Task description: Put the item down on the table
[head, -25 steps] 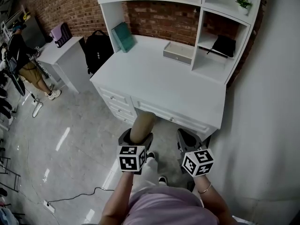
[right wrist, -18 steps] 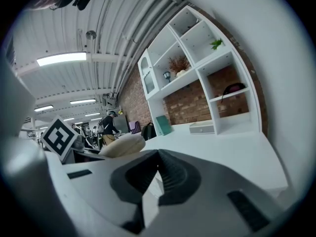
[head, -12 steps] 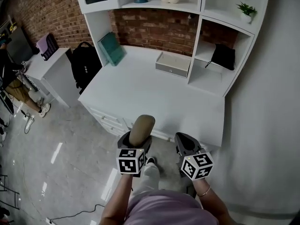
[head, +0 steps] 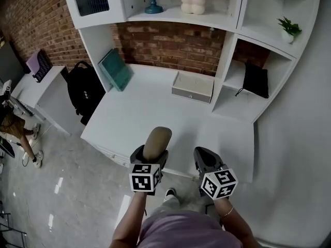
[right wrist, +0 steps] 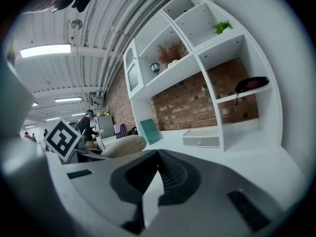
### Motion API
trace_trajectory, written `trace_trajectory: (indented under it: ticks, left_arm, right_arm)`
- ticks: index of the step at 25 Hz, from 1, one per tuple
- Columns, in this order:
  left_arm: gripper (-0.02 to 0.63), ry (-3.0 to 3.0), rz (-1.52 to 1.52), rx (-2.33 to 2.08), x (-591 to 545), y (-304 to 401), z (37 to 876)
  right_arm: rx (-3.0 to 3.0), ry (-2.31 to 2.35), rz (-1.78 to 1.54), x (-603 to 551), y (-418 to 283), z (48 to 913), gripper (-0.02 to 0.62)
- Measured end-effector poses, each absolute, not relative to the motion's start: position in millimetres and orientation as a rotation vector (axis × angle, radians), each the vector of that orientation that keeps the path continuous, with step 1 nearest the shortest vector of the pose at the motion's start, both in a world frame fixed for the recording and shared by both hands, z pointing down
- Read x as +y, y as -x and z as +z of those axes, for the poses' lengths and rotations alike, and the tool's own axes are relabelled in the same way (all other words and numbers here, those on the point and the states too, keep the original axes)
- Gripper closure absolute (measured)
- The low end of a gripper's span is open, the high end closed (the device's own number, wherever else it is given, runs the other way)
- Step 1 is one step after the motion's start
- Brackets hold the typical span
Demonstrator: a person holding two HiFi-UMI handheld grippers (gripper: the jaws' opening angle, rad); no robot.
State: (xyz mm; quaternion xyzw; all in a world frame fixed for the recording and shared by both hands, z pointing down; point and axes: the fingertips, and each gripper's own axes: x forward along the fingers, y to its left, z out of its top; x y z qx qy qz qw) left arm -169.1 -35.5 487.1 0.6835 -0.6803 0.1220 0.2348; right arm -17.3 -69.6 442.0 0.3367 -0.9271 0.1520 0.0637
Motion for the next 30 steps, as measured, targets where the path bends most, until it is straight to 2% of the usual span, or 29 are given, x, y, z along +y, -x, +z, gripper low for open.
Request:
trace_trajectory:
  ticks: [13,30]
  left_arm:
    - [0.216,-2.005,0.421,-1.758,-136,202,493]
    - [0.216,-2.123,0.506,-1.656,-259,177,494]
  right_arm:
    - [-2.714,-1.208,0.472,-134,37,444,0.594]
    - [-2.664,-1.391,0.517,-207,9,448,0.594]
